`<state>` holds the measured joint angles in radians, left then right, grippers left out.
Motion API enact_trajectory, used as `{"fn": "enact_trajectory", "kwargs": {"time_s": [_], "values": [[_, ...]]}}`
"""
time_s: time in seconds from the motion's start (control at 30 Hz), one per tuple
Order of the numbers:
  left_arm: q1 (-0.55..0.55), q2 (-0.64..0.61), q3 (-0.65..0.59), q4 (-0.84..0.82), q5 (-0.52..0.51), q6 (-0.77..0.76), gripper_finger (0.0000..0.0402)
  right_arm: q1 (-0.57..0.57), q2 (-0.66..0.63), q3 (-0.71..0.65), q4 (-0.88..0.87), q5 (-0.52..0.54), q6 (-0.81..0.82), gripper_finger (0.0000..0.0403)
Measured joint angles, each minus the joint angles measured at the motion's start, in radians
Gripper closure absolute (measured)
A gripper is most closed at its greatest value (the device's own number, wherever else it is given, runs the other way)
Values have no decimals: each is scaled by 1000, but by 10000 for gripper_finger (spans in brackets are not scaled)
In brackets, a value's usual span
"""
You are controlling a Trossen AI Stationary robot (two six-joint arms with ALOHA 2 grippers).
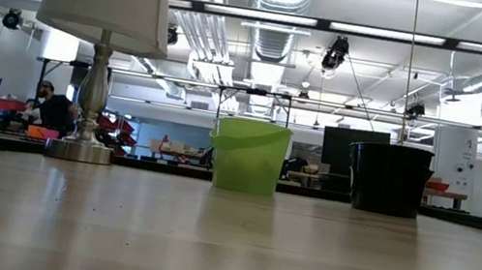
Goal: Sort candy
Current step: Return to Home Position
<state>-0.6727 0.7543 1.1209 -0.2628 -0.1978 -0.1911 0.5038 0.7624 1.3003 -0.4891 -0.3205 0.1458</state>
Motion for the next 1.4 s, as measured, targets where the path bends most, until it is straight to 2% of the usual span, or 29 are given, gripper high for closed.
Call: {"fn": "enact_trajectory", "kwargs": {"time_s": [0.2,0.37,0.47,0.6,0.93,1.1,1.23,1.4], "values": [[0,-41,-21,-47,0,-37,287,0,-42,-1,-1,-153,-78,257],[0,-78,-102,-39,0,-1,287,0,-78,-33,-7,-184,-79,257],[0,-120,-190,15,0,9,287,0,-116,-82,-7,-163,-52,257],[0,-195,-327,138,0,15,287,0,-184,-172,19,-80,-19,257],[0,-368,-621,417,7,54,287,0,-434,-509,275,-38,-8,257],[0,-401,-682,513,53,77,287,0,-554,-686,421,32,8,257],[0,-412,-707,508,105,102,287,0,-624,-795,463,44,12,257],[0,-423,-744,508,110,97,287,0,-692,-890,479,74,12,257]]}}
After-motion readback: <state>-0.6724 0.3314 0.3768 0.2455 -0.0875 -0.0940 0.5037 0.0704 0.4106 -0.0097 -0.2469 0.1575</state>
